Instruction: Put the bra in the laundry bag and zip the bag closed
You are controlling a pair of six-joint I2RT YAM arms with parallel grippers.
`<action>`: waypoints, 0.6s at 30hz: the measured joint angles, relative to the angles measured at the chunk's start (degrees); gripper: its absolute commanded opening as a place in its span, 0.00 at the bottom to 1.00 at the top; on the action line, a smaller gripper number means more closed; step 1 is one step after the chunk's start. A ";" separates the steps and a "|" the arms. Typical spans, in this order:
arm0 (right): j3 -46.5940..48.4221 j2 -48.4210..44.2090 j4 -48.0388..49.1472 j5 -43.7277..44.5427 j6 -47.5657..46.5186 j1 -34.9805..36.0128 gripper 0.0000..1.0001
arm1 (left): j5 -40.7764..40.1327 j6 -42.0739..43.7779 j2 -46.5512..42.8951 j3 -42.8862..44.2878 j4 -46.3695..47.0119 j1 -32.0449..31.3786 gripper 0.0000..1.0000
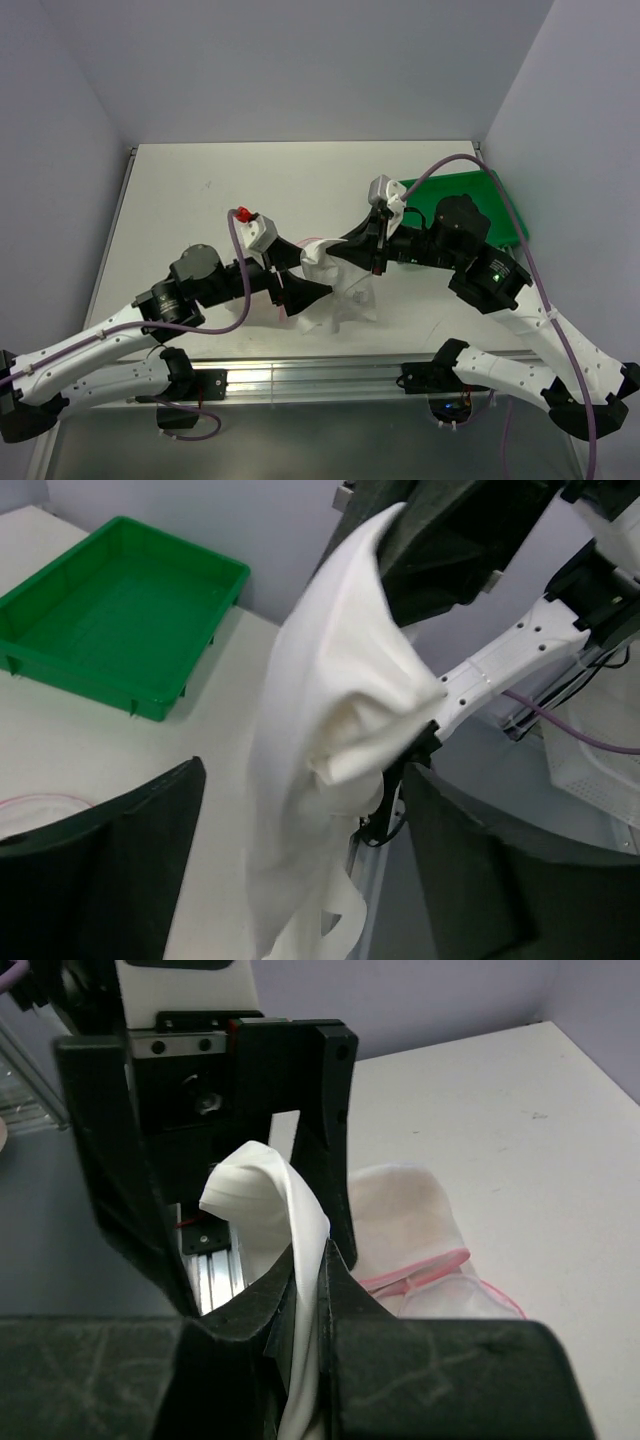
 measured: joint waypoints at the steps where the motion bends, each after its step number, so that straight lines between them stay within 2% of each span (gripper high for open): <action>1: 0.57 0.48 0.00 0.22 0.00 -0.02 0.00 | 0.04 -0.28 -0.70 -0.11 -0.04 0.00 0.93; 3: 1.60 1.40 0.02 0.94 0.02 -0.22 0.00 | 0.46 -0.81 -2.64 -0.96 0.48 0.00 0.99; 7: 2.58 2.49 0.48 1.70 0.24 -0.79 0.00 | 1.38 -1.84 -4.96 -4.15 1.38 0.00 0.99; 14: 2.93 2.67 1.31 1.84 1.81 -1.11 0.00 | 2.08 -3.39 -2.95 -9.66 2.64 0.00 0.99; 16: 3.28 2.67 1.44 1.84 2.03 -1.16 0.00 | 2.16 -3.72 -1.49 -9.70 3.50 0.00 0.99; 18: 3.34 2.64 1.81 1.75 2.21 -1.16 0.00 | 2.16 -4.09 -0.17 -9.75 4.61 0.00 0.92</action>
